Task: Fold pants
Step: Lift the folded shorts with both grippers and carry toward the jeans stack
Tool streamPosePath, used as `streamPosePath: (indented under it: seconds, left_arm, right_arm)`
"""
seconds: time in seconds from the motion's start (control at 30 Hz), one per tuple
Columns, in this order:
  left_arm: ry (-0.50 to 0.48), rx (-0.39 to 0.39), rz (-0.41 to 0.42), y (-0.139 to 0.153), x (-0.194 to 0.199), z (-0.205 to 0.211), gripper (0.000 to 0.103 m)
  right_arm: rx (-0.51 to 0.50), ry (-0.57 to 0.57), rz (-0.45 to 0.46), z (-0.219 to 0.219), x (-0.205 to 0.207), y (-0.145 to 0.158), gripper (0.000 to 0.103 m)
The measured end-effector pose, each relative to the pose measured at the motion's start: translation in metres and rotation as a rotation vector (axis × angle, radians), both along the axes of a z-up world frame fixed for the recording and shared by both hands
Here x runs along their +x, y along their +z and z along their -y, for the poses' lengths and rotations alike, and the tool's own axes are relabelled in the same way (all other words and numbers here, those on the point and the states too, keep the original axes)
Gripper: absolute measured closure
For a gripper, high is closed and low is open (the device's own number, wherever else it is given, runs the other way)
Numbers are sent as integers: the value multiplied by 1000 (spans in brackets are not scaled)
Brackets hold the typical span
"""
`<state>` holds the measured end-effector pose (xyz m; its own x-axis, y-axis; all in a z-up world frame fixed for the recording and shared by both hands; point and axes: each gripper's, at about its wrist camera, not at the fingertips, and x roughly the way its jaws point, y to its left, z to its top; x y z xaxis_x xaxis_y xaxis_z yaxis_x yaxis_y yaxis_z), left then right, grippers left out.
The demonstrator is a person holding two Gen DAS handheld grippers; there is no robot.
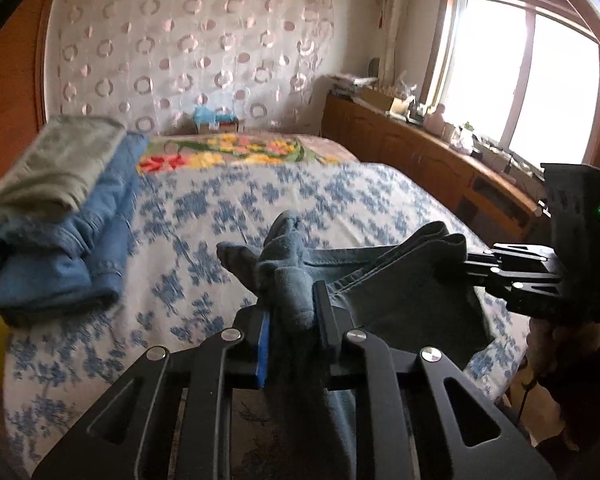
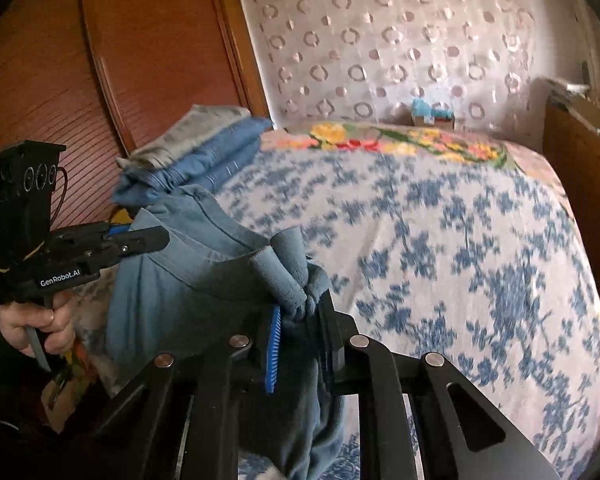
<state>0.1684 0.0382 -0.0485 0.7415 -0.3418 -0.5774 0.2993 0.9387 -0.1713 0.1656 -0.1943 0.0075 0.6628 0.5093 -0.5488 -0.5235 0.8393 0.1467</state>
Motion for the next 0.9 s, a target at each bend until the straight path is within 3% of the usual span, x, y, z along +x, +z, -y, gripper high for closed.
streamPosePath:
  seconds: [0.2,0.53,0.9]
  left_arm:
    - [28,-11,70,23,-6,-12,84]
    - [70,-11,151,50,-5,-35,84]
    - [146,-6,164,52,13,-68,84]
  right_arm:
    - [-19,27,66,-7,-10,22,87]
    - [-45,71,132,-27,9,51,87]
    - [-82,153,187,-58,48,64,87]
